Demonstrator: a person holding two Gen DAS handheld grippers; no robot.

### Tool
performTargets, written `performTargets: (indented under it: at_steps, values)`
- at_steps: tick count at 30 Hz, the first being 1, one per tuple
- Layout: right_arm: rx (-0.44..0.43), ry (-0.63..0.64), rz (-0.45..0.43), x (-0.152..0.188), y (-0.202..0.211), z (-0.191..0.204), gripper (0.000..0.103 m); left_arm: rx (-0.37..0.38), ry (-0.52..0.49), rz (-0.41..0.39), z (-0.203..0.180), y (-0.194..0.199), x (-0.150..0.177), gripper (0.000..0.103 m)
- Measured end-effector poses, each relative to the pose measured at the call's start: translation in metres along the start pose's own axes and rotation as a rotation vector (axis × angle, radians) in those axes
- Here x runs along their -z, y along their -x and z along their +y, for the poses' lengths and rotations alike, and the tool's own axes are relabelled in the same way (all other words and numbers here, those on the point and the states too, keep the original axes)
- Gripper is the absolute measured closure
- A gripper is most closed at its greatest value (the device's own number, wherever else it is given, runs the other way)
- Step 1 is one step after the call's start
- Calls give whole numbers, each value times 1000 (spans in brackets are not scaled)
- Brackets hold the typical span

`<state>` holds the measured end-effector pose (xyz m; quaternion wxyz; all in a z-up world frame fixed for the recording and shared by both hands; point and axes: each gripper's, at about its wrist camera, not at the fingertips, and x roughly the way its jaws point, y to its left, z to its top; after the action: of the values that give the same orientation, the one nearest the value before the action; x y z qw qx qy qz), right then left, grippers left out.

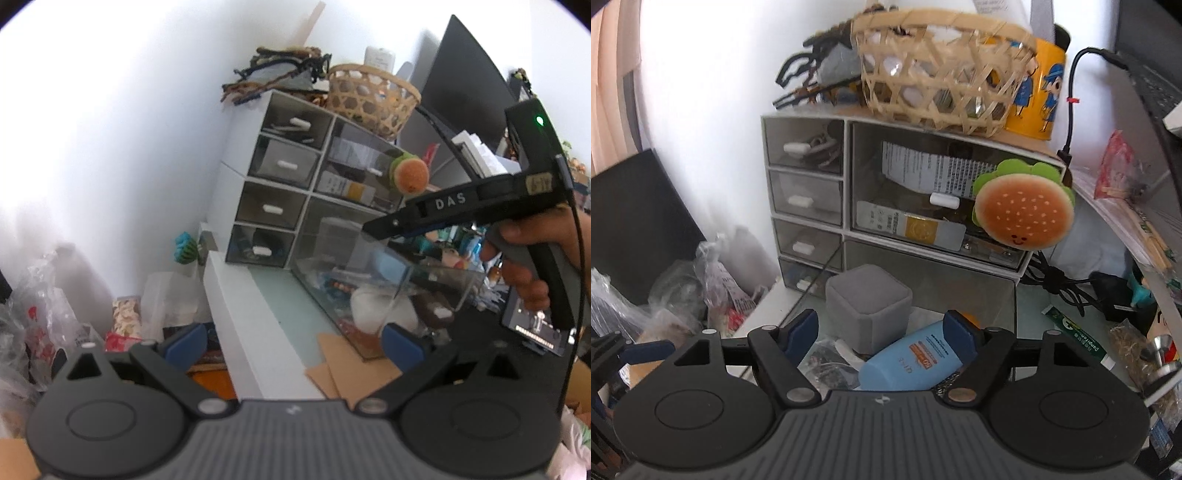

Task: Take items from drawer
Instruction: 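Move the right tool toward the grey ring box in the open drawer, then close the right gripper on the grey ring box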

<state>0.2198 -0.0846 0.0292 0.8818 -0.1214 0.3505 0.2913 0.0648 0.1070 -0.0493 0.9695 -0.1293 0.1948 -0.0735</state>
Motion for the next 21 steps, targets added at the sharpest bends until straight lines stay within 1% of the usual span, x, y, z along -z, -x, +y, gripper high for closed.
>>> performTargets:
  at_steps: [7, 12, 17, 21]
  values:
    - [-6, 86, 71, -10, -14, 0, 26, -7, 22, 0, 9, -2, 0, 0]
    - [-4, 115, 105, -20, -21, -2, 26, 62, 103, 25, 18, -7, 1, 0]
    - [-29, 148, 127, -25, -32, 1, 26, 11, 65, 22, 16, -10, 2, 0]
    - [-37, 140, 135, -27, -39, -1, 28, 10, 68, 26, 18, -11, 2, 0]
